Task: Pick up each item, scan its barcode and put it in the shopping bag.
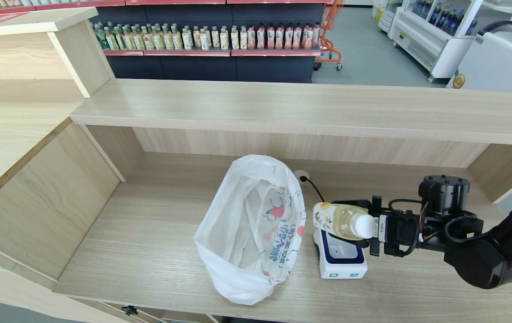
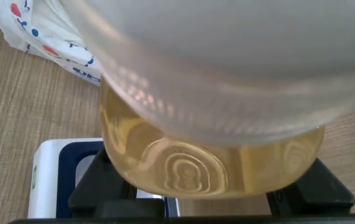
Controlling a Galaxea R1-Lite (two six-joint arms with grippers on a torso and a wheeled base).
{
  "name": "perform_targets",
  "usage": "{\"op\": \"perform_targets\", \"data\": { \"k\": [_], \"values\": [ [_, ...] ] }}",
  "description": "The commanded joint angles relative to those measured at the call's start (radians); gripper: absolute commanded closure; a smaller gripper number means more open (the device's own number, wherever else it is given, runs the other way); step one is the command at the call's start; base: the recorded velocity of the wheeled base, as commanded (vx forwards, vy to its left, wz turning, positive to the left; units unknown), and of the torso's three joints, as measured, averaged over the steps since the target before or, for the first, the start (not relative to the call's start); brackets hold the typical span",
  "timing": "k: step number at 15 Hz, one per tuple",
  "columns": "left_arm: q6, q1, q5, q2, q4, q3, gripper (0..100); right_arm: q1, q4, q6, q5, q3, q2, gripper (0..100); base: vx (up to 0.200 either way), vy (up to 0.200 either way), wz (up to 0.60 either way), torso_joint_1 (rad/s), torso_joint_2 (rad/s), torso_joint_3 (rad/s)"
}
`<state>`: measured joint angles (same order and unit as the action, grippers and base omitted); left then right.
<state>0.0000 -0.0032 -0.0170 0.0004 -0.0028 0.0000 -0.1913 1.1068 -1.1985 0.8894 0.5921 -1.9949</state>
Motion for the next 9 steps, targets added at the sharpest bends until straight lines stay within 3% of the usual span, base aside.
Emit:
{"op": "perform_targets", "data": {
  "k": [1, 9],
  "values": [
    [0.000, 0.000, 0.000, 0.001, 0.000, 0.000, 0, 0.000, 0.007, -0.001, 0.000, -0.046, 0.054, 100, 0.000, 0.000, 0.00, 0.000, 0.00, 0.000],
    [0.000, 0.000, 0.000, 0.001, 0.000, 0.000, 0, 0.047, -0.002, -0.062, -0.004, -0.095, 0.074, 100, 0.000, 0.000, 0.00, 0.000, 0.00, 0.000]
  ]
}}
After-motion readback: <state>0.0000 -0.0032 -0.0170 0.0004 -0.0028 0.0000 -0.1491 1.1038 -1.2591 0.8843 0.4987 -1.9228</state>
